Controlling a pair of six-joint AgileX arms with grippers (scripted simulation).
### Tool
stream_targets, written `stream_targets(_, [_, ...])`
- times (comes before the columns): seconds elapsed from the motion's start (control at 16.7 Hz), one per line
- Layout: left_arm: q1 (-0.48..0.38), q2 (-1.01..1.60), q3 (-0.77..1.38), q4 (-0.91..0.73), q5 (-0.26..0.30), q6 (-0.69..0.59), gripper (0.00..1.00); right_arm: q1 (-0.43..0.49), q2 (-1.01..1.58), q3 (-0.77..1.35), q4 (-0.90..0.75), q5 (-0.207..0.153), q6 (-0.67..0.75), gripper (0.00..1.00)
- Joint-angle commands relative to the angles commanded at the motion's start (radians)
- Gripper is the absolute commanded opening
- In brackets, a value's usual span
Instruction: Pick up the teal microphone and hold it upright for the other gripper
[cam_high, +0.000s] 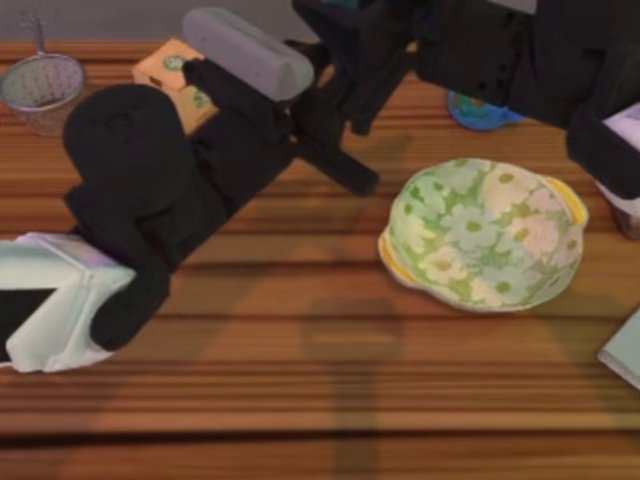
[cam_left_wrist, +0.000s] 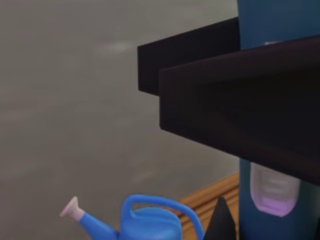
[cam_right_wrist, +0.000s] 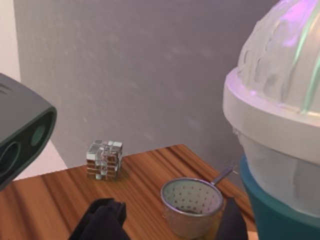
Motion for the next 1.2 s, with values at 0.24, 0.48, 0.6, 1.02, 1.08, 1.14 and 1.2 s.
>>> stream_targets(0.24, [0.0, 0.0, 0.0, 0.0, 0.0, 0.0, 0.6, 0.0, 0.0, 0.0, 0.0, 0.0, 0.0, 0.0])
stream_targets(0.48, [0.0, 0.0, 0.0, 0.0, 0.0, 0.0, 0.9, 0.0, 0.0, 0.0, 0.0, 0.0, 0.0, 0.0])
stream_targets(0.6, [0.0, 0.0, 0.0, 0.0, 0.0, 0.0, 1.0, 0.0, 0.0, 0.0, 0.0, 0.0, 0.0, 0.0])
stream_targets(1.02, [0.0, 0.0, 0.0, 0.0, 0.0, 0.0, 1.0, 0.0, 0.0, 0.0, 0.0, 0.0, 0.0, 0.0])
stream_targets(1.08, [0.005, 0.011, -0.008, 0.001, -0.004, 0.004, 1.0, -0.002, -0.008, 0.009, 0.0, 0.006, -0.001, 0.0])
stream_targets(1.14, [0.006, 0.007, -0.011, 0.0, -0.003, 0.004, 1.0, -0.004, -0.009, 0.007, 0.0, 0.004, -0.001, 0.0])
stream_targets(1.2, [0.01, -0.006, -0.025, -0.001, -0.001, 0.004, 1.0, -0.012, -0.013, 0.001, -0.001, -0.002, 0.002, 0.0])
